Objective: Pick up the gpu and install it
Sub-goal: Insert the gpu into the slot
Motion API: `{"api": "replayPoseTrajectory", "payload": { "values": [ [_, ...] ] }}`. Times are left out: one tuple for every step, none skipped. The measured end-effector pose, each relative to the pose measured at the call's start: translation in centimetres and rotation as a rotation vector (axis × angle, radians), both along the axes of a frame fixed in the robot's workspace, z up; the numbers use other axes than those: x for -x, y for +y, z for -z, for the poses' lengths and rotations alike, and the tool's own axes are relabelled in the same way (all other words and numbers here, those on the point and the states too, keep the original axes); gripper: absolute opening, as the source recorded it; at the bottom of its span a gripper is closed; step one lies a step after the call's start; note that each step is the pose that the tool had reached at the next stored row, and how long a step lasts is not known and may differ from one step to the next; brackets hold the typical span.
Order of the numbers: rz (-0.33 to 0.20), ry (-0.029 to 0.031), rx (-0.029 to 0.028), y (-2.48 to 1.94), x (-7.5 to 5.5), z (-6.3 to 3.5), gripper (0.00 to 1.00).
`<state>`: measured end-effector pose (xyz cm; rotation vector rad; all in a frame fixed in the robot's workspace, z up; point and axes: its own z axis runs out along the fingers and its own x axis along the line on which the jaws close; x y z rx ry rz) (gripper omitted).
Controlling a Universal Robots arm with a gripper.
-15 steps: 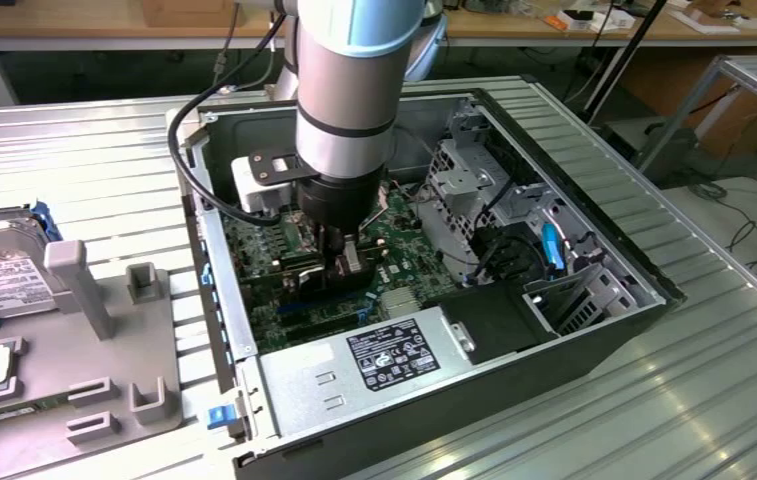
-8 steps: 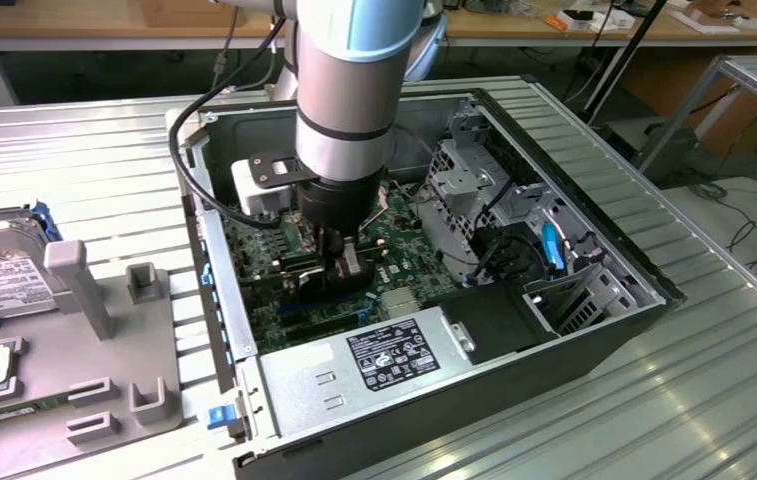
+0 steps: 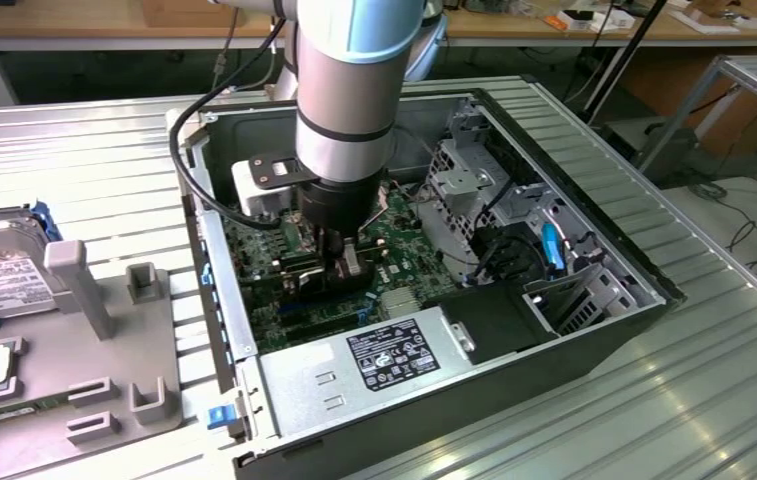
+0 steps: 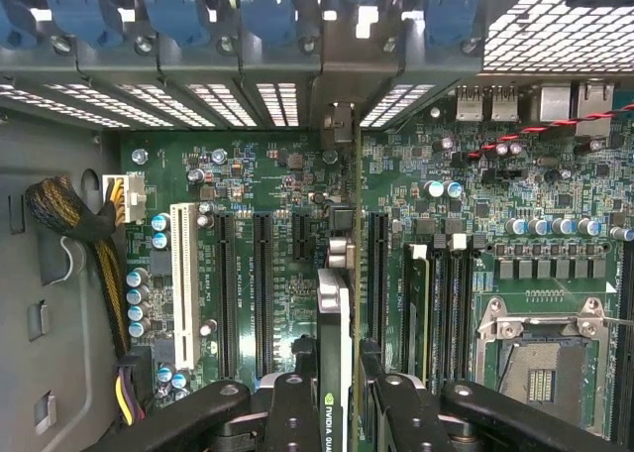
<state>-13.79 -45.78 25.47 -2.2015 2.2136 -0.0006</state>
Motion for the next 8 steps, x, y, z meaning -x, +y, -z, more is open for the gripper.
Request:
{"api": "replayPoseTrajectory", "payload": {
  "values": [
    [0.0, 0.0, 0.0, 0.0, 0.0, 0.0, 0.27],
    [0.0, 0.0, 0.0, 0.0, 0.0, 0.0, 0.27],
    [0.0, 0.0001, 0.0, 0.0, 0.0, 0.0, 0.27],
    [0.0, 0.0005, -0.0001, 0.0, 0.01, 0.0, 0.27],
    [0.001, 0.0003, -0.0007, 0.01, 0.03, 0.02, 0.28],
    [0.0, -0.0002, -0.0003, 0.0, 0.02, 0.02, 0.33],
    [0.0, 0.0, 0.0, 0.0, 0.01, 0.0, 0.33],
    [0.0, 0.0001, 0.0, 0.0, 0.0, 0.0, 0.4]
  ]
}}
